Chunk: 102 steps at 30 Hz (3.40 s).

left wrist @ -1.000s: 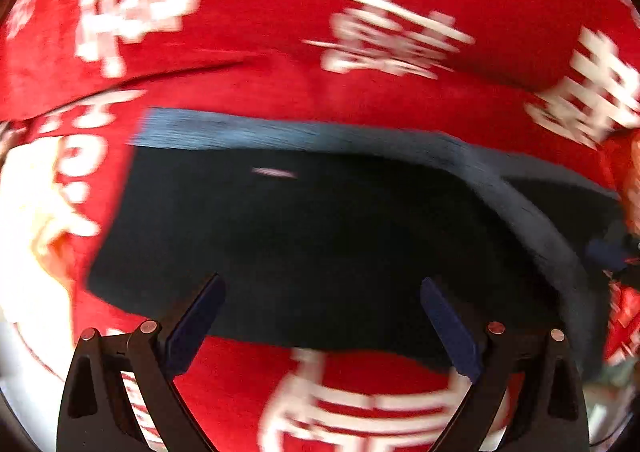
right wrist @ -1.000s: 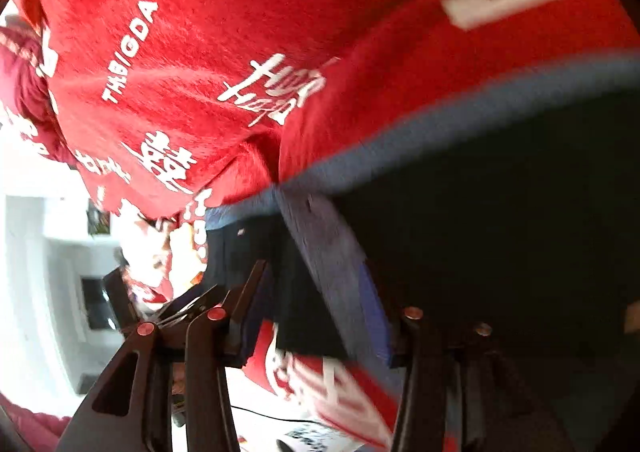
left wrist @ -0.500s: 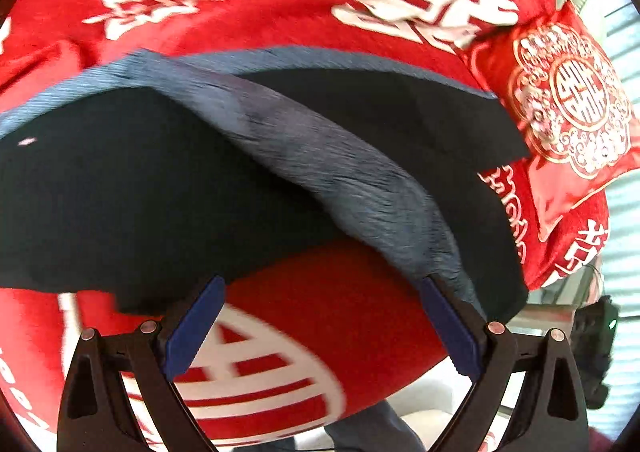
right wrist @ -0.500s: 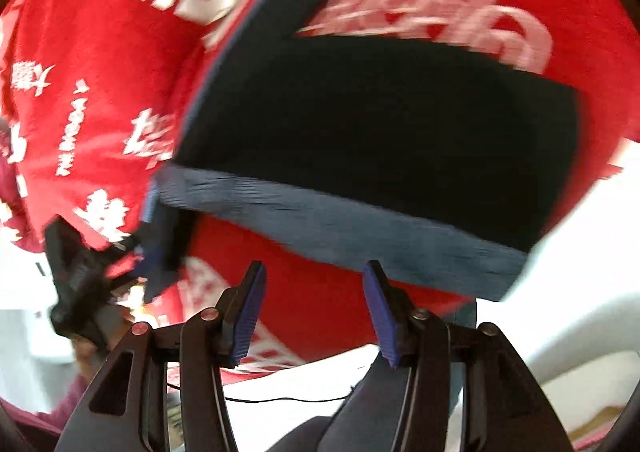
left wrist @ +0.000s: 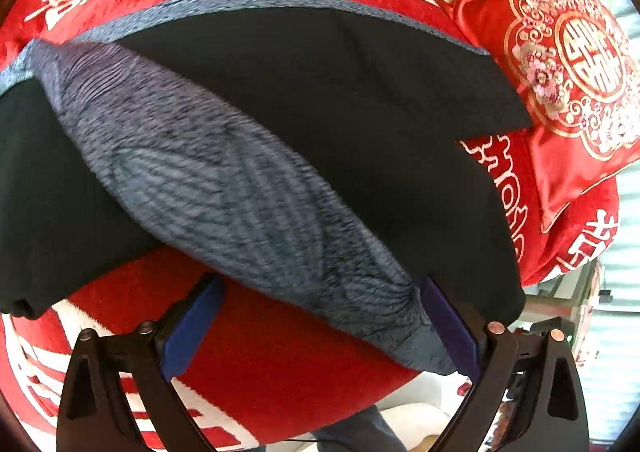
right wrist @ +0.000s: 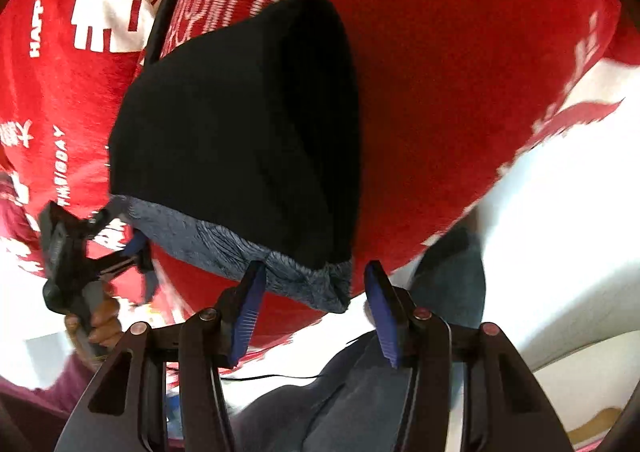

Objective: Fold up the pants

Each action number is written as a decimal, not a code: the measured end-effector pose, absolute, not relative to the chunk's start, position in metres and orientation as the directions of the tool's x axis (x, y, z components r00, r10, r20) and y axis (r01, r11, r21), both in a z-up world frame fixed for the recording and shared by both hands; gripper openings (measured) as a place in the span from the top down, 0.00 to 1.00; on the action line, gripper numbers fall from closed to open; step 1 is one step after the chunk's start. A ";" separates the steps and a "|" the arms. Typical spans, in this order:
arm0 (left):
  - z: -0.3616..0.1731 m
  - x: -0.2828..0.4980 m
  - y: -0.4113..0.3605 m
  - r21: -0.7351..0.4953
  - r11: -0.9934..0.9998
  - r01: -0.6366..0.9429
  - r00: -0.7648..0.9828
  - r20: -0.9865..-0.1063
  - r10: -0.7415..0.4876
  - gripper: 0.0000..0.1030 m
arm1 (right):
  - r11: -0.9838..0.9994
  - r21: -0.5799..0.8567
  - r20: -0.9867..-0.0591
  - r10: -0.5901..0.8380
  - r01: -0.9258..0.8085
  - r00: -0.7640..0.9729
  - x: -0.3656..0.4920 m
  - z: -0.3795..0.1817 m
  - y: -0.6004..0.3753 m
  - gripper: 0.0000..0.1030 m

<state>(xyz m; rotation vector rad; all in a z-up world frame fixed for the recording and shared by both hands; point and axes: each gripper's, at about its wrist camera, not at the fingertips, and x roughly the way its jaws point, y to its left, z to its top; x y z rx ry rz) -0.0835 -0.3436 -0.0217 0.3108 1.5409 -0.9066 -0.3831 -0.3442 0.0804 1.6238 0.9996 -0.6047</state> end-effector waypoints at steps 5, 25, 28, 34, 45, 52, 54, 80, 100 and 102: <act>-0.015 -0.086 -0.357 -0.358 0.639 0.681 -0.215 -0.932 -0.292 0.50 | -0.126 0.625 -0.715 0.306 0.771 0.629 -0.376 0.101 -0.358 0.85; 0.036 0.019 -0.469 -0.277 0.692 0.666 -0.001 -0.929 -0.370 0.34 | 0.211 0.601 -0.799 0.190 0.771 0.571 -0.226 0.175 -0.610 0.82; 0.043 0.034 -0.473 -0.266 0.695 0.668 0.023 -0.926 -0.377 0.34 | 0.285 0.523 -0.852 0.169 0.804 0.495 -0.206 0.169 -0.635 0.65; 0.058 0.050 -0.462 -0.200 0.715 0.670 0.093 -0.933 -0.348 0.14 | 0.363 0.458 -0.884 0.091 0.812 0.458 -0.189 0.184 -0.646 0.30; -0.015 0.028 -0.404 -0.057 0.808 0.587 0.081 -0.988 -0.128 0.14 | 0.183 0.306 -0.952 0.090 0.934 0.294 -0.256 0.123 -0.601 0.61; -0.028 0.016 -0.388 -0.018 0.806 0.591 0.086 -0.993 -0.085 0.14 | 0.312 0.282 -0.957 0.022 0.907 0.290 -0.235 0.140 -0.606 0.90; -0.030 0.013 -0.386 -0.015 0.803 0.596 0.102 -0.990 -0.094 0.13 | 0.295 0.237 -0.971 0.053 0.925 0.232 -0.251 0.128 -0.605 0.93; -0.038 0.027 -0.428 0.024 0.824 0.566 0.185 -0.978 -0.099 0.03 | 0.548 -0.007 -0.992 -0.107 0.837 0.062 -0.143 0.097 -0.655 0.99; 0.016 0.051 -0.247 0.031 0.844 0.535 0.193 -0.977 -0.086 0.03 | 0.462 0.548 -0.829 0.411 0.697 0.379 -0.087 0.114 -0.416 0.64; 0.017 0.072 -0.214 0.070 0.851 0.520 0.225 -0.973 -0.058 0.03 | 0.434 0.599 -0.788 0.471 0.673 0.397 -0.068 0.105 -0.379 0.63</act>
